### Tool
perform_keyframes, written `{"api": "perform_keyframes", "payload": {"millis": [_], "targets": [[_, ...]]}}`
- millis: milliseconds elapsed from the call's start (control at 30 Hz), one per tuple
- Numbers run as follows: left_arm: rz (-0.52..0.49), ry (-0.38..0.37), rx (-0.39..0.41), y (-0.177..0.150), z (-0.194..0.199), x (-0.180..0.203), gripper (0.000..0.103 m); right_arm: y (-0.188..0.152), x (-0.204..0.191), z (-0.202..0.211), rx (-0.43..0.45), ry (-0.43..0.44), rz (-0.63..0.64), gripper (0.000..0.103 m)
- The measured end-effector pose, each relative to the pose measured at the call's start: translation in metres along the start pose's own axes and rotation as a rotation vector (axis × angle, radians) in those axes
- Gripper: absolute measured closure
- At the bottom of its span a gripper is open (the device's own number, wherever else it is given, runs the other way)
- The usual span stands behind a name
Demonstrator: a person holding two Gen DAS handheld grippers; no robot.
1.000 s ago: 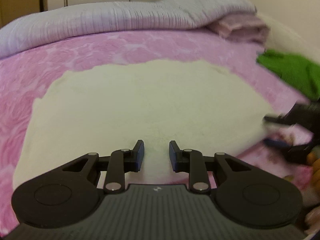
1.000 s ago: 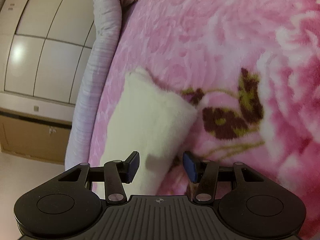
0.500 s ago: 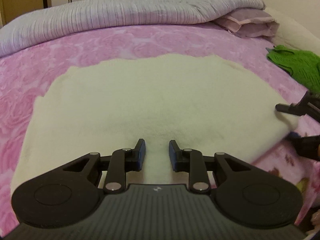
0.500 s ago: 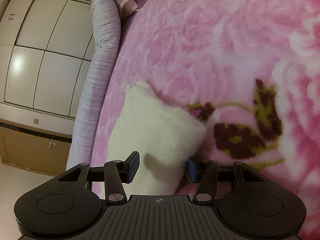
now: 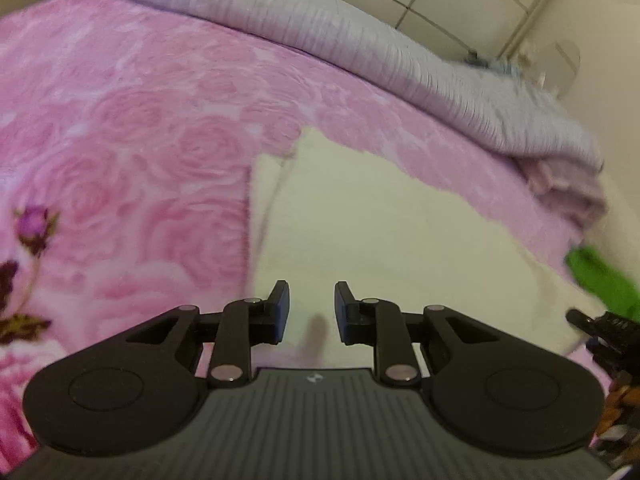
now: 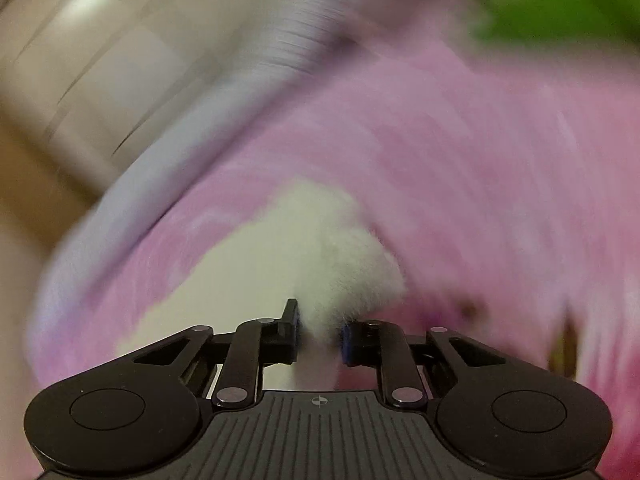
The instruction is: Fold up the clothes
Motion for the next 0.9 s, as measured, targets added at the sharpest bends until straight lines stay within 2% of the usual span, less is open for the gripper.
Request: {"api": "perform_keyframes", "payload": {"millis": [100, 200, 267, 333, 367, 400, 433, 500, 567, 667, 800, 900], "targets": [[0.064, -0.052, 0.015, 0.005, 0.008, -0.008, 0.084, -0.018, -0.102, 0.021, 0.11, 0.079, 0.48, 0.087], [0.119, -0.077, 0.029, 0.006, 0.013, -0.02, 0.084, -0.073, -0.184, 0.035, 0.145, 0.205, 0.801, 0.087], [0.156, -0.08, 0.026, 0.002, 0.015, -0.029, 0.084, -0.122, -0.222, 0.034, 0.103, 0.285, 0.962, 0.086], [0.191, -0.081, 0.021, -0.001, 0.017, -0.038, 0.084, -0.169, -0.243, 0.023, 0.01, 0.344, 1.055, 0.083], [0.197, -0.079, 0.017, -0.003, 0.017, -0.041, 0.084, -0.188, -0.249, 0.019, -0.015, 0.353, 1.112, 0.069], [0.196, -0.077, 0.014, -0.005, 0.019, -0.042, 0.084, -0.205, -0.254, 0.017, -0.027, 0.355, 1.18, 0.049], [0.196, -0.074, 0.011, -0.007, 0.02, -0.044, 0.084, -0.213, -0.258, 0.02, -0.007, 0.347, 1.236, 0.045], [0.197, -0.073, 0.016, -0.009, 0.023, -0.047, 0.084, -0.215, -0.259, 0.028, -0.034, 0.387, 1.232, 0.037], [0.219, -0.074, 0.024, -0.008, 0.025, -0.051, 0.081, -0.199, -0.252, 0.04, -0.058, 0.444, 1.125, 0.037], [0.261, -0.075, 0.028, -0.01, 0.027, -0.059, 0.068, -0.169, -0.228, 0.056, -0.067, 0.485, 0.946, 0.037], [0.304, -0.081, 0.003, -0.018, 0.02, -0.065, 0.066, -0.137, -0.159, 0.057, -0.128, 0.355, 0.71, 0.037], [0.343, -0.112, -0.014, -0.022, 0.011, -0.063, 0.062, -0.135, -0.113, 0.053, -0.213, 0.295, 0.599, 0.037]]}}
Point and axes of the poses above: each gripper's, at about its wrist camera, not at the fingertips, and z roughly against the way its jaws point, x to its right, y to its top, the point moved 10 cm from there along -z, roughly the way its jaws point, and after that the axes turned 2 degrees about x, right-handed, at the moved point
